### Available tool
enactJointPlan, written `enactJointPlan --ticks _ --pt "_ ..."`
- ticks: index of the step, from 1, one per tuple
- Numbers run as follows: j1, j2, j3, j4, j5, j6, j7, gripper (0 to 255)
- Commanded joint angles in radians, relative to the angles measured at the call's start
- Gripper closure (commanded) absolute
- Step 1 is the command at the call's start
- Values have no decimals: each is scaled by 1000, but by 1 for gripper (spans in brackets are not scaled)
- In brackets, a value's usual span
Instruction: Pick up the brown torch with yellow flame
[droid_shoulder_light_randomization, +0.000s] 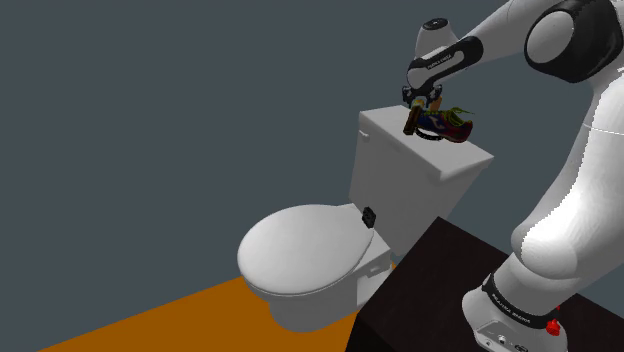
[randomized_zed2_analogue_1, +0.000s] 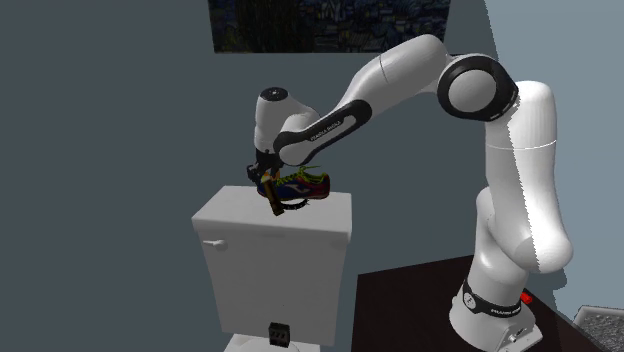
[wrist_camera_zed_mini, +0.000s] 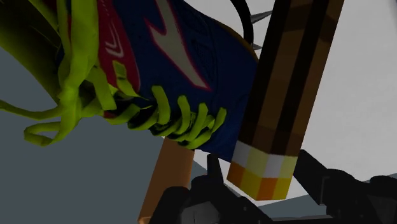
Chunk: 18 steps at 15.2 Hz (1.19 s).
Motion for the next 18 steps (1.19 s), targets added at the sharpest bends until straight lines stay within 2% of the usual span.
enactJointPlan --ticks 1,9,18 --pt "0 1 0 0 0 2 0 255" --pt "0 1 0 -3 -1 4 2 255" --pt "1 -40 7 63 25 -99 -42 255"
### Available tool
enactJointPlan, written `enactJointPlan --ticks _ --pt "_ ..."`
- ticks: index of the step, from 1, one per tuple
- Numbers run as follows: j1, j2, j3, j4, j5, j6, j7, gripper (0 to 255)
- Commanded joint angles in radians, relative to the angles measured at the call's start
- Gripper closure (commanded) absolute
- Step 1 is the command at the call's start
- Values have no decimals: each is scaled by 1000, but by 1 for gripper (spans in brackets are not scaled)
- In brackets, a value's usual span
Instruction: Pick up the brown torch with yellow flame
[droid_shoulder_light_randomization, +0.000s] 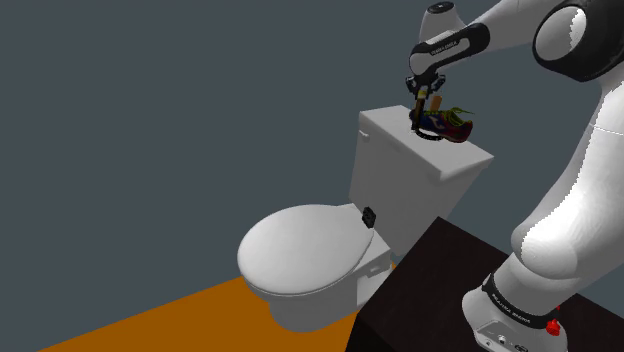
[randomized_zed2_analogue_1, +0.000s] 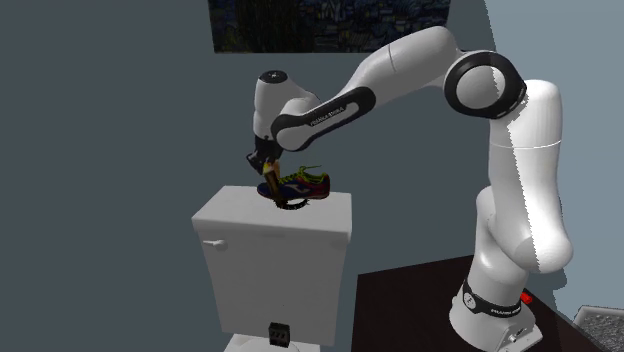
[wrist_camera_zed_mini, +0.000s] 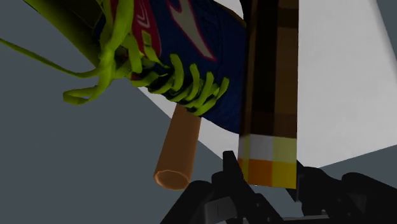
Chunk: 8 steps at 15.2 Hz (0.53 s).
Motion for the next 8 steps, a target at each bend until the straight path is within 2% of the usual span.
enactJointPlan --ticks 1,8 --pt "2 -7 2 18 5 -25 -8 255" --pt "2 -22 5 66 19 -85 -32 255"
